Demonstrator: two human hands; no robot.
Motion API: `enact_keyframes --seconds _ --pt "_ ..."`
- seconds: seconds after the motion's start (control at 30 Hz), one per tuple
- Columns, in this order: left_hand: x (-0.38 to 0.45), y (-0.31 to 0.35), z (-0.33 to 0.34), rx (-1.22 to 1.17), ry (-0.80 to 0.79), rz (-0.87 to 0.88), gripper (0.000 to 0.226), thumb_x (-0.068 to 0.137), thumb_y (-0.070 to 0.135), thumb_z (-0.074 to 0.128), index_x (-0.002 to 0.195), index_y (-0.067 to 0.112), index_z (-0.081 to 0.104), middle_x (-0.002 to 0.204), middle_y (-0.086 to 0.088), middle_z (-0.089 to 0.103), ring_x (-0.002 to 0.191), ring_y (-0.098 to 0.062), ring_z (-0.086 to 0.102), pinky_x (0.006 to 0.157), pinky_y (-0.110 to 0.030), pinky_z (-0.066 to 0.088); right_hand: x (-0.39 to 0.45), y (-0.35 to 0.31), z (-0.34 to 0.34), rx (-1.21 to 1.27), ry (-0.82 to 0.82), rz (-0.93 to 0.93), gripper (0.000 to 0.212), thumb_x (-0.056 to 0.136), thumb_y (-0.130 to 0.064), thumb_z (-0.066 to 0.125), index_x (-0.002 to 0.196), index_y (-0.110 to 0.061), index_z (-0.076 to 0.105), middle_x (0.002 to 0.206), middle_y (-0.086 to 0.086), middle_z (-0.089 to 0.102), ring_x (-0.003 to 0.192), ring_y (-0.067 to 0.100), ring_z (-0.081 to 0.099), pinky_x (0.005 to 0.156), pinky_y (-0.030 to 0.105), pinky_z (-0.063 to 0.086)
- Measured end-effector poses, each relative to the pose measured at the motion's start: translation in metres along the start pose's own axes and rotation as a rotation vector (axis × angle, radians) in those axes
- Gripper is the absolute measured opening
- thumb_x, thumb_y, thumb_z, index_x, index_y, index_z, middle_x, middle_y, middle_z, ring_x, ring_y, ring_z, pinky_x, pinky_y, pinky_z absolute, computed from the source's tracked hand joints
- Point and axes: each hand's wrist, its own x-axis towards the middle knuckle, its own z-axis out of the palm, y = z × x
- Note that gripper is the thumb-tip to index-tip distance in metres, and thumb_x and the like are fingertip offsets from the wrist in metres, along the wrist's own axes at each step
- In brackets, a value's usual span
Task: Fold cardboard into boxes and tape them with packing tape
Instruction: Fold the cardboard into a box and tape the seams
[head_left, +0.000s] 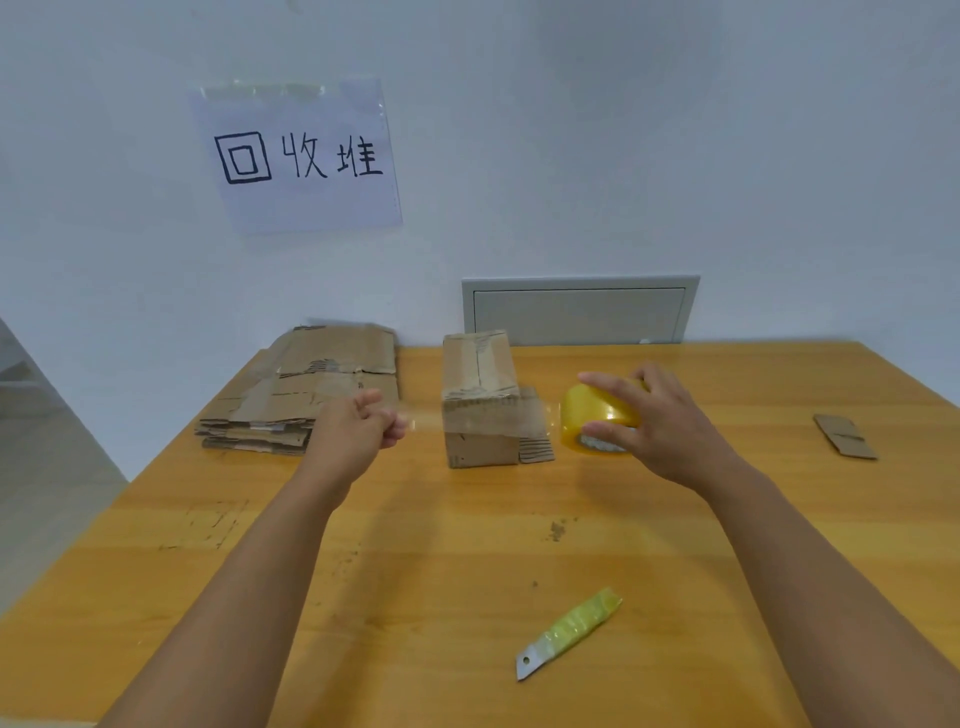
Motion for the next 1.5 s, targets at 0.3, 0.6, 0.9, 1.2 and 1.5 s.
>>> enact_keyframes --seconds 0.3,0.6,0.9,1.2,1.5 --pt "-0.007 -0.016 0.011 0.047 -0.066 -0.05 0.018 0.101 0.018 0.056 0.096 0.004 0.066 0.089 -0.009 0.069 0.084 -0.022 0.064 0.077 -0.034 0.056 -0.025 0.022 0.01 0.121 -0.259 0.115 0.051 0.086 -0.064 0.038 0.134 -0.051 0.049 0.126 -0.001 0.038 0.13 0.023 0.036 0.107 0.039 0.033" --pt "-0.01 -0.013 0.021 0.018 -0.009 -0.032 0.016 0.097 0.018 0.063 0.089 0.007 0.071 0.078 -0.009 0.064 0.075 -0.019 0.061 0.076 -0.034 0.056 -0.035 0.003 0.02 0.114 -0.084 0.314 0.048 0.093 -0.055 0.054 0.135 -0.035 0.041 0.142 -0.003 0.036 0.138 0.023 0.03 0.109 0.042 0.034" --pt "-0.011 -0.016 0.03 -0.074 -0.001 -0.063 0.011 0.095 0.016 0.065 0.094 0.005 0.067 0.081 -0.01 0.064 0.076 -0.019 0.06 0.068 -0.026 0.052 -0.033 0.002 0.015 0.007 -0.087 0.429 0.06 0.089 -0.06 0.056 0.141 -0.039 0.036 0.14 0.004 0.035 0.131 0.031 0.034 0.099 0.047 0.044" --pt "-0.015 -0.023 0.04 -0.149 -0.031 -0.12 0.018 0.096 0.017 0.065 0.095 -0.001 0.066 0.078 -0.008 0.063 0.073 -0.019 0.059 0.07 -0.029 0.055 -0.025 -0.014 0.022 -0.17 -0.093 0.44 0.049 0.097 -0.056 0.036 0.143 -0.04 0.042 0.154 0.004 0.029 0.147 0.031 0.017 0.111 0.066 0.025" --pt "-0.014 -0.019 0.048 -0.165 -0.046 -0.092 0.018 0.098 0.017 0.062 0.09 0.001 0.067 0.074 -0.006 0.063 0.073 -0.017 0.059 0.07 -0.028 0.055 -0.026 0.007 0.007 -0.176 -0.097 0.383 0.09 0.064 -0.089 0.033 0.132 -0.032 0.048 0.124 0.002 0.041 0.122 0.028 0.039 0.092 0.043 0.047"
